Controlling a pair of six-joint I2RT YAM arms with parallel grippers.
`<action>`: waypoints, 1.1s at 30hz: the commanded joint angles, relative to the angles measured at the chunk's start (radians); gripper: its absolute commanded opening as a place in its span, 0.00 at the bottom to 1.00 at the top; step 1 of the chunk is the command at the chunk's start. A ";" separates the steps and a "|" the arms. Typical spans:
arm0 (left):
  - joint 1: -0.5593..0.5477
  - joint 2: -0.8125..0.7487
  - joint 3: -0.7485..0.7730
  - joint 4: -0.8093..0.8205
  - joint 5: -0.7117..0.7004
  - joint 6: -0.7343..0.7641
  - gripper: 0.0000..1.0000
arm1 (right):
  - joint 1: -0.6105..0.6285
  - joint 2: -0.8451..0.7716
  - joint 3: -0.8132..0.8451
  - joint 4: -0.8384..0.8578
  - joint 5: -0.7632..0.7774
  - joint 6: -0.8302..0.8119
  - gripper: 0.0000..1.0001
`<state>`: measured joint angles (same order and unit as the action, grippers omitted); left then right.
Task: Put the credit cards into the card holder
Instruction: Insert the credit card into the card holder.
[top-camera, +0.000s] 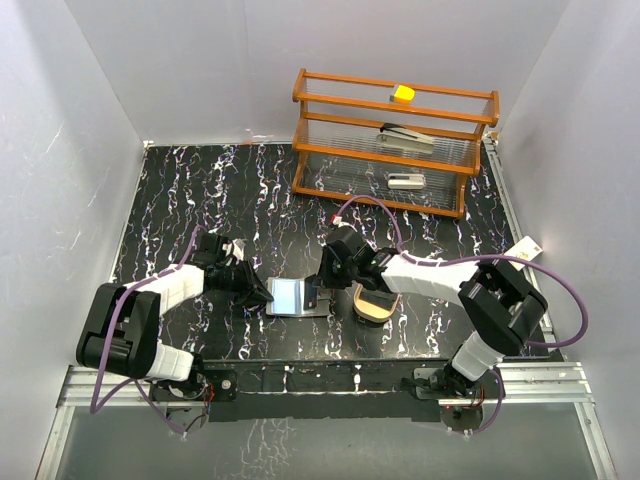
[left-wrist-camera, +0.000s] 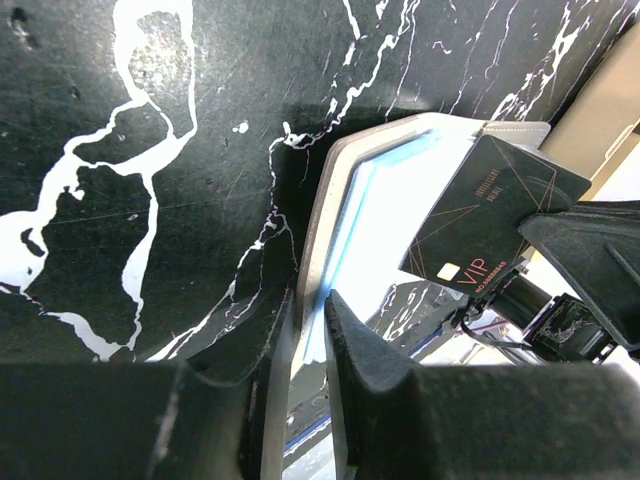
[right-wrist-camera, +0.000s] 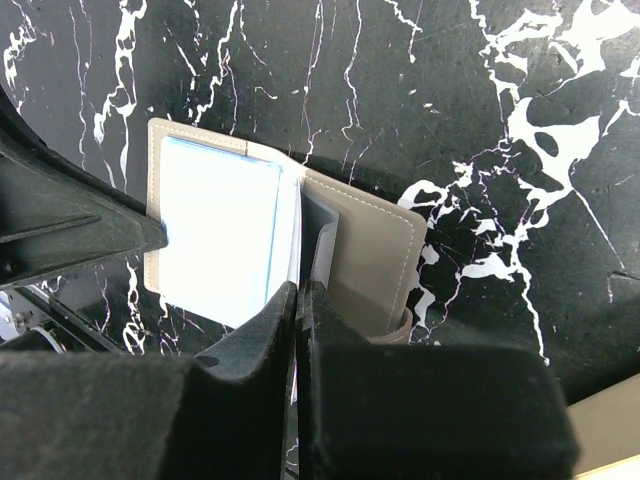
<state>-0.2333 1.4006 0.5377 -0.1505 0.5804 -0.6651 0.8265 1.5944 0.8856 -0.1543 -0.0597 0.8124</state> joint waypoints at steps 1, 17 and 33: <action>-0.005 -0.002 0.030 -0.045 -0.017 0.012 0.14 | -0.012 0.008 -0.003 0.015 0.014 -0.023 0.00; -0.010 0.018 0.025 -0.044 -0.026 0.015 0.00 | -0.017 -0.038 -0.016 0.091 -0.098 -0.030 0.00; -0.030 0.034 0.026 -0.052 -0.050 0.016 0.00 | -0.027 0.018 -0.001 0.159 -0.187 0.078 0.00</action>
<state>-0.2531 1.4315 0.5465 -0.1654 0.5556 -0.6621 0.8047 1.5997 0.8722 -0.0582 -0.2302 0.8497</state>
